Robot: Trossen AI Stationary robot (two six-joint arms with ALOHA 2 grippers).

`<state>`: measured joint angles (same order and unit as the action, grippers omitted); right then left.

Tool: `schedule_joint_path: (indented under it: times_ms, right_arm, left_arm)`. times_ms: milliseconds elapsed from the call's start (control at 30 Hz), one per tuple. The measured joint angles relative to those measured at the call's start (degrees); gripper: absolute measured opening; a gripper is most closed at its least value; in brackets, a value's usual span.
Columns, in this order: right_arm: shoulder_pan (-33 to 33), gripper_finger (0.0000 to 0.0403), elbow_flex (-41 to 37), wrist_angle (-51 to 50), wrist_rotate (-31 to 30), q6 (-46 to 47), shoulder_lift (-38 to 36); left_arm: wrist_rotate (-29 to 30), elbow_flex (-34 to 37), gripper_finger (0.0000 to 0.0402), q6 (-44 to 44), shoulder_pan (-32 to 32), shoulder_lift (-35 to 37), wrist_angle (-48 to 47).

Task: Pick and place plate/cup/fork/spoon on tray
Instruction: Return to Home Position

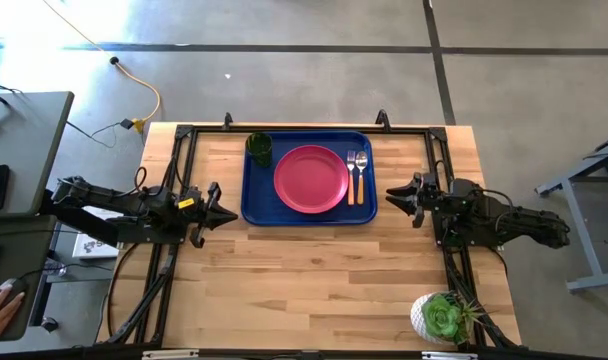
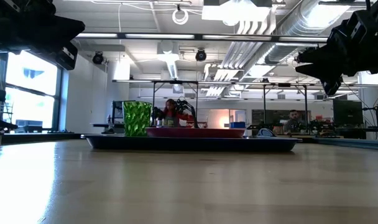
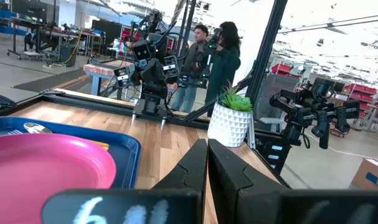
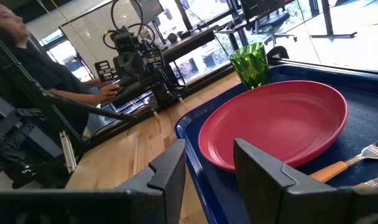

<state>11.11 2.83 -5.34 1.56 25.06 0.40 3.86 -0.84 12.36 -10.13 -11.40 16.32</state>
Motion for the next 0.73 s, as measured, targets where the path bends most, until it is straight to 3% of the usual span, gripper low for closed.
schedule_joint_path:
  times_ms: [733]
  right_arm:
    - [0.0, 0.0126, 0.0, 0.0, -0.02, 0.0, 0.01]
  left_arm:
    - [0.0, 0.0, 0.0005, -0.01, 0.0, -0.02, 0.0]
